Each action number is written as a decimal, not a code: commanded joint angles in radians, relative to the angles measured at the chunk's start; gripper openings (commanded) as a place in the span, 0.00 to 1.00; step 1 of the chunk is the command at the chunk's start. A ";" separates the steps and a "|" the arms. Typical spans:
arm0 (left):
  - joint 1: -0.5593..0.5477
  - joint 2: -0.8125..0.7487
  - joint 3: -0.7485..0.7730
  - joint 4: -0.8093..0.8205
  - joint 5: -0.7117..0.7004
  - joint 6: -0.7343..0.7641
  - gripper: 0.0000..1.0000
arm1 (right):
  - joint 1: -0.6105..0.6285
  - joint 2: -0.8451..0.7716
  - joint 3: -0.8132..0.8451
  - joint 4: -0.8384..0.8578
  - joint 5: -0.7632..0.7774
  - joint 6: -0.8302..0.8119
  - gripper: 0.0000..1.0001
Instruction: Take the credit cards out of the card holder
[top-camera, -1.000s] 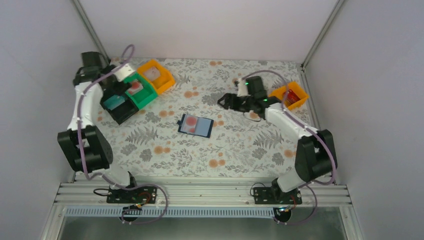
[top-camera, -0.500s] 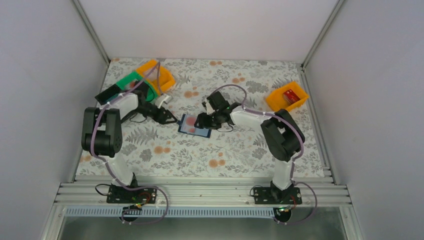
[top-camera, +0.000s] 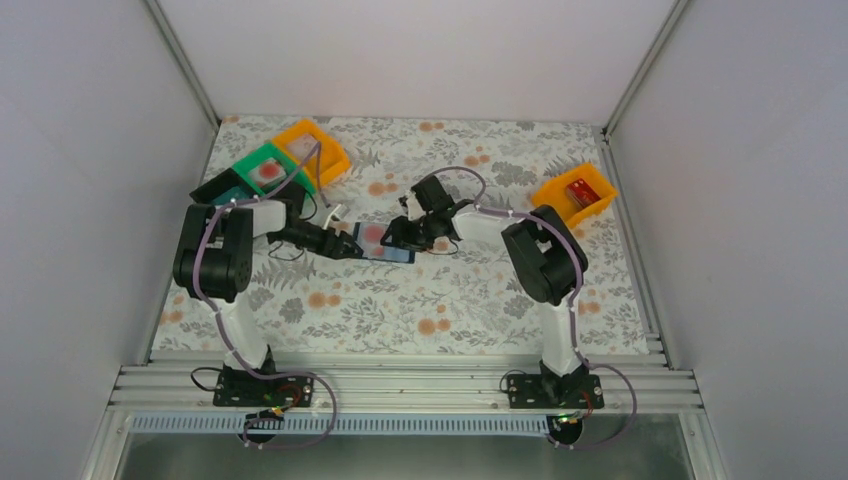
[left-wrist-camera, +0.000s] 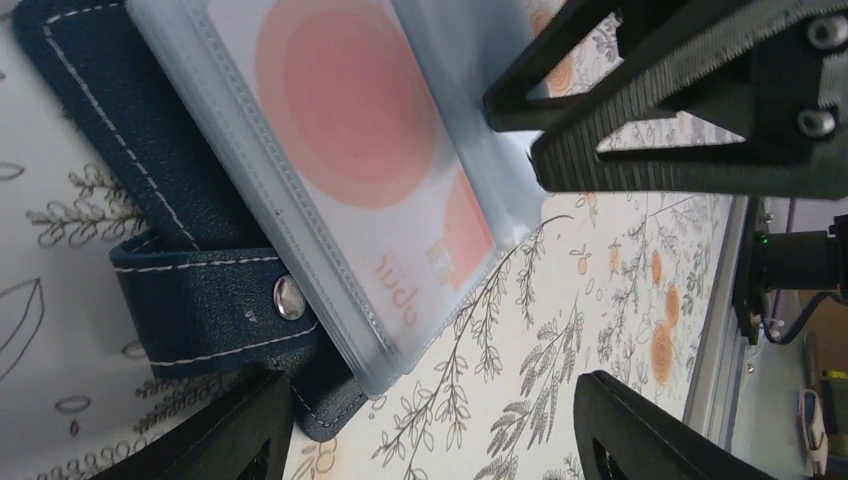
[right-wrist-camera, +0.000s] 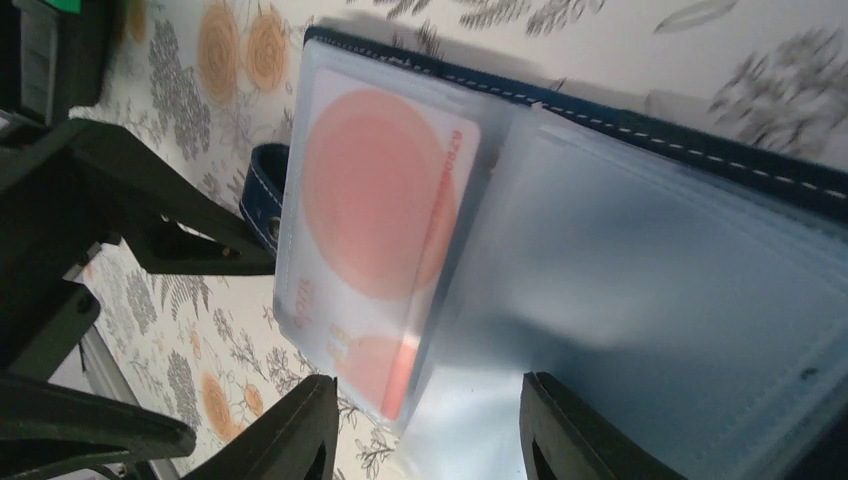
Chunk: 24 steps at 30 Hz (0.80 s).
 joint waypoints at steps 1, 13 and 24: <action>-0.009 0.040 0.012 0.063 0.051 -0.018 0.71 | -0.034 0.072 0.020 -0.001 -0.016 -0.051 0.48; -0.084 0.031 0.060 0.135 0.142 -0.028 0.69 | -0.025 0.117 0.115 0.012 -0.215 -0.131 0.47; -0.094 -0.036 0.027 0.202 0.116 -0.036 0.41 | -0.010 0.088 0.159 -0.043 -0.162 -0.082 0.42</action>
